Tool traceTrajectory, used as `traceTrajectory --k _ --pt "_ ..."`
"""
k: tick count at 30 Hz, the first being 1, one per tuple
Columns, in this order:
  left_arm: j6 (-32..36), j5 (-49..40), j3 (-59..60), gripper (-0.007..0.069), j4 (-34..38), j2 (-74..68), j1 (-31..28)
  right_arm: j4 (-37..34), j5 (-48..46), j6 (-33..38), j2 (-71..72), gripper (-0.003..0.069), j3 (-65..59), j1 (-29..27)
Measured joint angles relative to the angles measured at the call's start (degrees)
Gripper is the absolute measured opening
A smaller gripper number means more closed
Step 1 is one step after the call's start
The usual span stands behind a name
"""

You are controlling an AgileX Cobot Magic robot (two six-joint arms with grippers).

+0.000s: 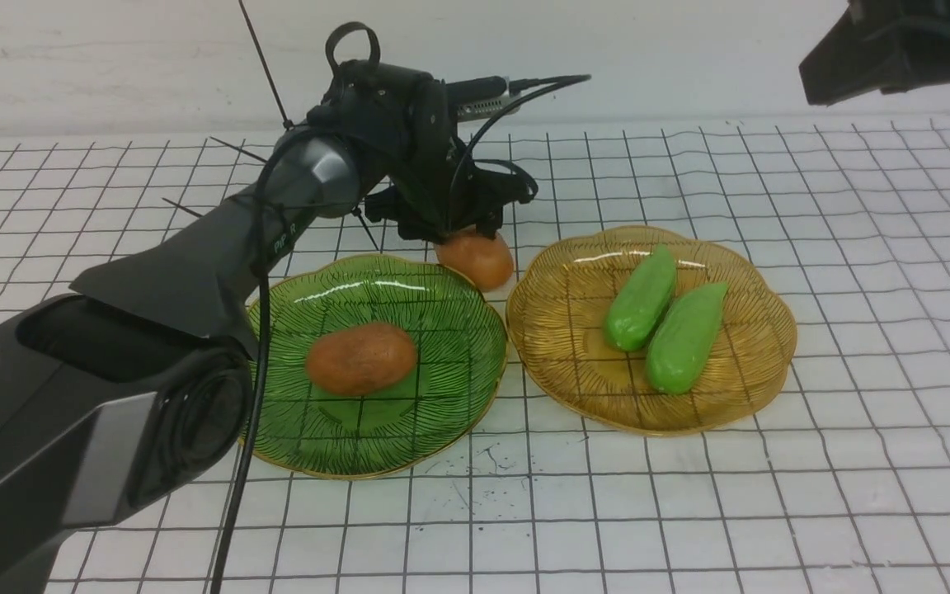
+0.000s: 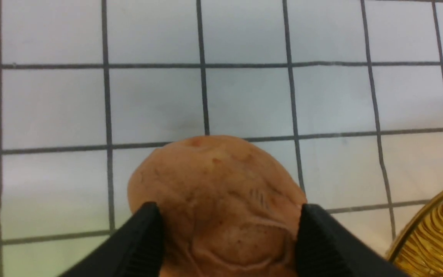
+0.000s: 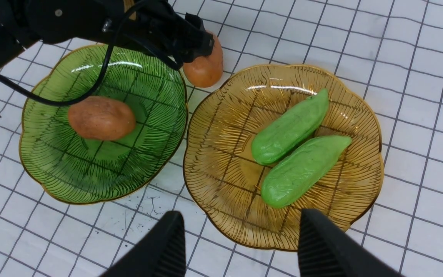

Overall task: Put different types of vegetables on the plate.
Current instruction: 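Put the potatoes from the left side into the left plate with the left gripper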

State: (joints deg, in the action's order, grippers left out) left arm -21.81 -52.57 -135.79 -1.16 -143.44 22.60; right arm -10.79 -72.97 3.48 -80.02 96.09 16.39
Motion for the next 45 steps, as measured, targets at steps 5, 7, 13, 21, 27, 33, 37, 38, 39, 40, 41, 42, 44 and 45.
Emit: traceTrajectory --k 5,7,13,21,27,33,37,38,39,40,41,42,44,45 --pt "0.9 -1.1 -3.5 0.0398 -0.4 0.0 -0.7 0.0 0.0 0.0 0.0 0.0369 0.0 0.0" --pt "2.3 -1.7 -5.8 0.0398 -0.6 0.6 -0.7 -0.2 0.0 0.0 0.0 0.0369 0.0 0.0" --pt "11.0 -14.2 -14.0 0.0398 0.3 6.3 -0.6 -2.1 0.0 0.0 0.0 0.0369 0.0 0.0" --pt "15.4 -19.2 -13.6 0.0394 6.8 10.0 -0.5 -3.0 0.0 1.1 0.0 0.0369 0.0 0.0" --pt "15.5 -19.2 -3.2 0.0392 10.7 11.8 0.5 -3.0 0.0 1.4 0.0 0.0369 0.0 0.0" --pt "15.5 -19.2 11.8 0.0391 5.3 19.2 0.5 -2.9 0.0 1.4 0.0 0.0369 0.0 0.0" --pt "16.5 -19.2 18.1 0.0391 4.7 20.5 0.5 -3.0 0.0 1.5 0.0 0.0369 0.0 0.0" --pt "16.6 -19.2 18.3 0.0391 4.9 20.4 0.5 -3.0 0.0 1.5 0.0 0.0369 0.0 0.0" --pt "18.1 -19.1 18.8 0.0391 6.1 19.0 0.5 -3.0 0.0 1.5 0.0 0.0369 0.0 0.0" --pt "18.7 -19.0 18.9 0.0391 6.7 18.4 0.5 -3.0 0.0 1.6 0.0 0.0369 0.0 0.0" --pt "19.8 -19.0 19.1 0.0391 7.3 17.6 0.7 -3.0 0.0 1.7 0.0 0.0369 0.0 0.0" --pt "19.9 -19.0 19.1 0.0391 7.3 17.5 0.7 -3.0 0.0 1.7 0.0 0.0369 0.0 0.0" --pt "20.7 -18.9 19.1 0.0391 7.1 16.3 1.1 -3.0 0.0 1.7 0.0 0.0369 0.0 0.0" --pt "20.9 -18.8 19.1 0.0391 6.7 16.0 1.3 -3.0 0.0 1.6 0.0 0.0369 0.0 0.0"
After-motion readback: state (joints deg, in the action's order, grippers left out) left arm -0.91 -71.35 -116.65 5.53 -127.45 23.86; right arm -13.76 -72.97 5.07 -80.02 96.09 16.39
